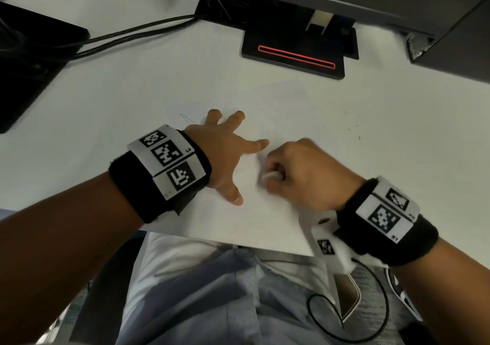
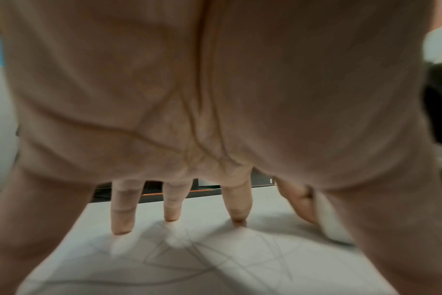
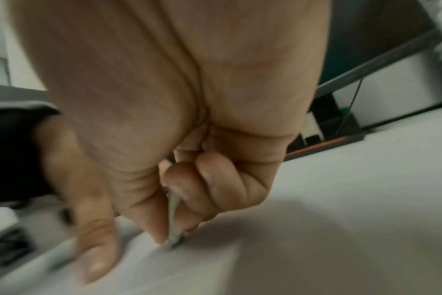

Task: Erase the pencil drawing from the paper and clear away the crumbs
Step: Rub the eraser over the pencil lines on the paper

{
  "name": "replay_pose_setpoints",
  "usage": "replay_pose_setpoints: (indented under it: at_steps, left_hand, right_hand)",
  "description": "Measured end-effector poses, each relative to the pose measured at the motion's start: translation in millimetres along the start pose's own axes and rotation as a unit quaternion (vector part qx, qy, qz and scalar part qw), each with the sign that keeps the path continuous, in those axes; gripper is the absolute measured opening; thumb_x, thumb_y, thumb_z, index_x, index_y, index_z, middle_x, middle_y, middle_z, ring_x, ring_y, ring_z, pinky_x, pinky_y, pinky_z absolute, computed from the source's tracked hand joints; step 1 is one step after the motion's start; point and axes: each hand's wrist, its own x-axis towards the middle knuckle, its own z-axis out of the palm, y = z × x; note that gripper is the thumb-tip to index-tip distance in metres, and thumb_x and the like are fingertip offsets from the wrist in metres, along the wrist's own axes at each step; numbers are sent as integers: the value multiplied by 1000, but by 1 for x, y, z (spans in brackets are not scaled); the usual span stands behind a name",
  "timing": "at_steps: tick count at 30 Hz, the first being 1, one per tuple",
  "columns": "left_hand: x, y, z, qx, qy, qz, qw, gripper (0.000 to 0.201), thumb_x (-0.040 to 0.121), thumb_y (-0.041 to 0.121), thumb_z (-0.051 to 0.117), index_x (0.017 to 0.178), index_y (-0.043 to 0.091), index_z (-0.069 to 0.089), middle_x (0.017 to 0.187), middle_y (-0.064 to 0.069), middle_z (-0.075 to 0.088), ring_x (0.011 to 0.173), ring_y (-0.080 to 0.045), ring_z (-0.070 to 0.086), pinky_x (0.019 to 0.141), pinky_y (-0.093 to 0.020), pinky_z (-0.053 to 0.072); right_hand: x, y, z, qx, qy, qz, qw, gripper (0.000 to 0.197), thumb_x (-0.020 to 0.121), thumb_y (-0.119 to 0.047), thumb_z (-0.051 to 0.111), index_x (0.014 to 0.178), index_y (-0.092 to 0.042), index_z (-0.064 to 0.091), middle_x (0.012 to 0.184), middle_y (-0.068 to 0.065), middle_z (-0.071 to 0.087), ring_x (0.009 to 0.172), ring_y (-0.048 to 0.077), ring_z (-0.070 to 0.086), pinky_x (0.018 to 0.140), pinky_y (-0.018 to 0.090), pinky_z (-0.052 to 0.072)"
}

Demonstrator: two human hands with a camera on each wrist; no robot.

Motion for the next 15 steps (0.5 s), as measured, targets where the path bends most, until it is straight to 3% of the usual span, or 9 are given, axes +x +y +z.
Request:
replay_pose_setpoints:
  at_steps: [2,6,11,15]
  left_hand:
    - [0,0,0,6,1,0,1000,116,66,68,77,150,59,-2,162,2,-15,147,-34,-6,106,-55,41]
    - [0,0,0,0,-3,-4,1000,116,66,69,77,149,60,-3,162,3,-16,148,-34,-7,106,-55,40]
    - [1,1,0,7,-3,-4,1000,115,67,69,76,149,59,-3,162,2,-15,147,-35,-7,108,-55,38]
    - [1,1,0,6,-6,-6,1000,116,66,70,76,149,59,-4,162,3,-15,147,-35,-6,107,-56,39]
  right_hand:
    - [-5,-6,4,10,-29,-21,999,18,82,-19,63,67,-11,64,57,3,60,53,15,53,53,25,43]
    - [2,21,-14,-5,64,57,996,18,83,-19,62,67,-11,62,59,3,58,54,10,47,56,31,42]
    - [-10,-6,6,5,-23,-22,999,19,83,-20,63,67,-10,62,57,4,60,54,16,53,53,27,43]
    - [-1,16,-7,7,57,46,997,20,83,-19,62,65,-11,60,56,4,57,52,9,46,54,27,39]
